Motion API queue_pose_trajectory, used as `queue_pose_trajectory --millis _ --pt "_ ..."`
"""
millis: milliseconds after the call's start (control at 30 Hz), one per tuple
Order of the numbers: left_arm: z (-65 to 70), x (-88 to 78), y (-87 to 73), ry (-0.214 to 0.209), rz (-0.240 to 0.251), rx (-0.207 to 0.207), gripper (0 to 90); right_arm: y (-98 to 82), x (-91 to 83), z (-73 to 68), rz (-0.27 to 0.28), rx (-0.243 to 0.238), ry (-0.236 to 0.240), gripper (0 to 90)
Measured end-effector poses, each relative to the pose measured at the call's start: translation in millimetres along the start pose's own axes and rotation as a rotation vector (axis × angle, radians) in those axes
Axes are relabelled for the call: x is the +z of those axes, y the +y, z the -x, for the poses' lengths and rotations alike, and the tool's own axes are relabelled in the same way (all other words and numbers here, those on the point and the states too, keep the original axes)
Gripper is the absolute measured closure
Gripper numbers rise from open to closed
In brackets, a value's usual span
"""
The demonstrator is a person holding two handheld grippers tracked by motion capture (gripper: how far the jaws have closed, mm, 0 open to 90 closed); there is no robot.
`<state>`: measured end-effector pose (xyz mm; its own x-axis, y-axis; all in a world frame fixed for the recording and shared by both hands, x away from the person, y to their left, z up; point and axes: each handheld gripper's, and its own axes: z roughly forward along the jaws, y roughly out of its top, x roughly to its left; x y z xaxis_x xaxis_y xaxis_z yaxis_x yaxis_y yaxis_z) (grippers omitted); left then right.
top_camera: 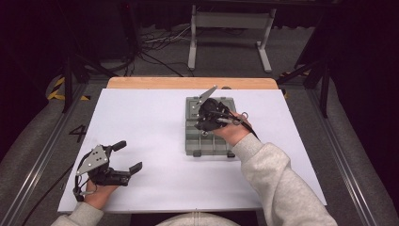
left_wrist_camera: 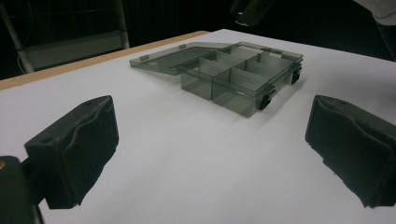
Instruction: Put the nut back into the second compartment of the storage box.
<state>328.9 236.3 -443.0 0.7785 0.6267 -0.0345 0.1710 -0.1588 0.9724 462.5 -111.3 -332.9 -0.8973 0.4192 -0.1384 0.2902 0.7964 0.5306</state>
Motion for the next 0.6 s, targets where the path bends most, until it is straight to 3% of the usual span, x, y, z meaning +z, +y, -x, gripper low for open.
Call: queue_pose_trajectory --millis 333,600 --pt "-0.9 -0.3 -0.2 0.0 -0.001 0.002 3.6 -7.6 20.3 31.7 -0.017 0.093 -0.044 70.2" --pt "-0.9 -0.5 -0.1 0.001 -0.001 0.004 3.5 -17.9 36.2 38.8 -0.072 0.124 -0.035 70.1"
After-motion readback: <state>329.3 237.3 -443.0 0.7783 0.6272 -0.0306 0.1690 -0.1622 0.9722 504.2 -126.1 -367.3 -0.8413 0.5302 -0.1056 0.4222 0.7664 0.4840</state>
